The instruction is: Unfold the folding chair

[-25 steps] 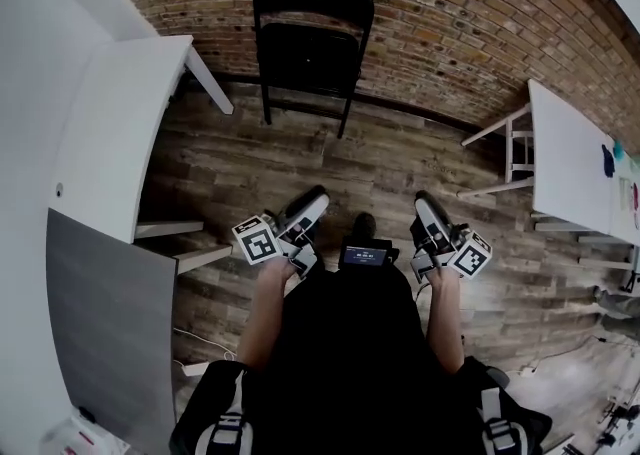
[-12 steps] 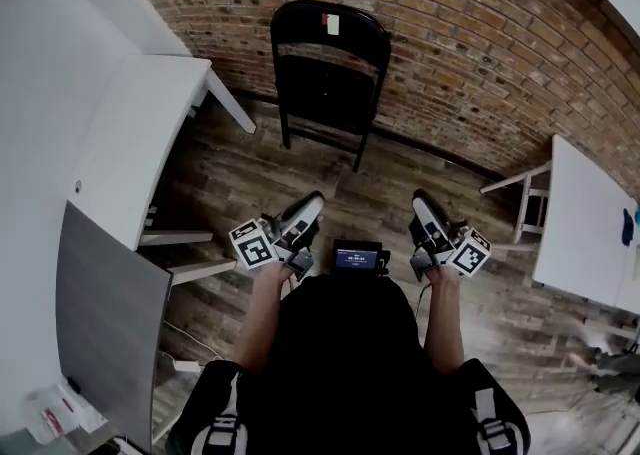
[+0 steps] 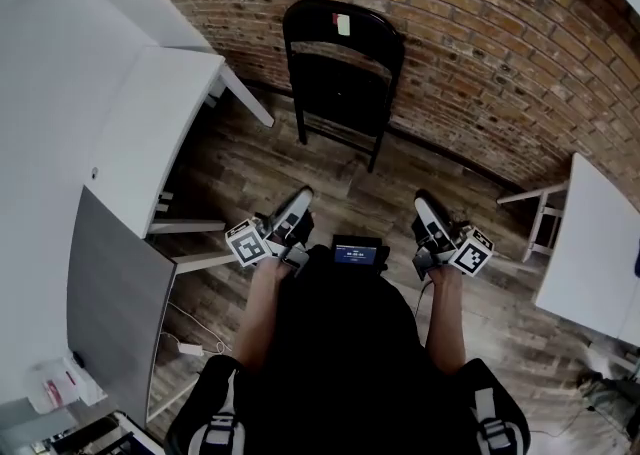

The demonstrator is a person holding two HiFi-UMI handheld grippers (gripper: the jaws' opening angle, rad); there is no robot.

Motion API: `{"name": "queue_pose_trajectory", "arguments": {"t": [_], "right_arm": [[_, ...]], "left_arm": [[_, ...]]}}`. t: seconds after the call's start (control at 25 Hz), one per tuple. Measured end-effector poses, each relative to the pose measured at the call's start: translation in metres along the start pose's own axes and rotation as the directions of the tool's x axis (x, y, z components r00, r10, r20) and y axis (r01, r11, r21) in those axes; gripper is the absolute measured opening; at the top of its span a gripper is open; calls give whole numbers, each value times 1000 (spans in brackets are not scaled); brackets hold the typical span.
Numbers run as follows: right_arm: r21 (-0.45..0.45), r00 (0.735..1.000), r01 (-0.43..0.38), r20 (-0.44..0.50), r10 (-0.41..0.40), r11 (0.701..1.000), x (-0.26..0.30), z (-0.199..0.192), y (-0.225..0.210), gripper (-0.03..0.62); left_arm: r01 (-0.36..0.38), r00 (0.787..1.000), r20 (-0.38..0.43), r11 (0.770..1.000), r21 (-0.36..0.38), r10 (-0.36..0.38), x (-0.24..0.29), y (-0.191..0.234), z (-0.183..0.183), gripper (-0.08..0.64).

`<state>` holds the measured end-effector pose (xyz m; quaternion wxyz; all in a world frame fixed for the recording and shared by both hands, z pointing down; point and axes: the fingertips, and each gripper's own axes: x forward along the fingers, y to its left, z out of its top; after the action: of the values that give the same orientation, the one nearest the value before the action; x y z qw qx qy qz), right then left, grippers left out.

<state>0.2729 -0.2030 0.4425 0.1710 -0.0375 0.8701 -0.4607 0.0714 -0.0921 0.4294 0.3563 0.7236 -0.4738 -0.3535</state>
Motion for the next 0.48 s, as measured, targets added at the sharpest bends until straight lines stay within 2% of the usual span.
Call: {"name": "queue_pose_trajectory", "arguments": {"t": [0.12, 0.16, 0.24, 0.4, 0.48], "right_arm": [[-7, 1000, 11, -10, -11, 1000, 6, 3, -8, 107], [-13, 1000, 16, -11, -16, 1000, 8, 5, -9, 107], [-22, 999, 33, -10, -33, 999, 10, 8, -14, 107], [-60, 997, 79, -10, -79, 995, 26, 18, -28, 109], [-85, 995, 98, -14, -99, 992, 43, 23, -31, 109]], "left_arm": [[-30, 1000, -3, 999, -11, 30, 13, 12, 4, 64], [-29, 1000, -8, 999, -14, 29, 18, 16, 5, 98], [-18, 1000, -18, 1000, -11, 18, 28, 24, 4, 121], [20, 1000, -8, 1000, 21, -20, 51, 45, 20, 127], [40, 999, 4, 999, 7, -40, 60, 58, 37, 127]]}}
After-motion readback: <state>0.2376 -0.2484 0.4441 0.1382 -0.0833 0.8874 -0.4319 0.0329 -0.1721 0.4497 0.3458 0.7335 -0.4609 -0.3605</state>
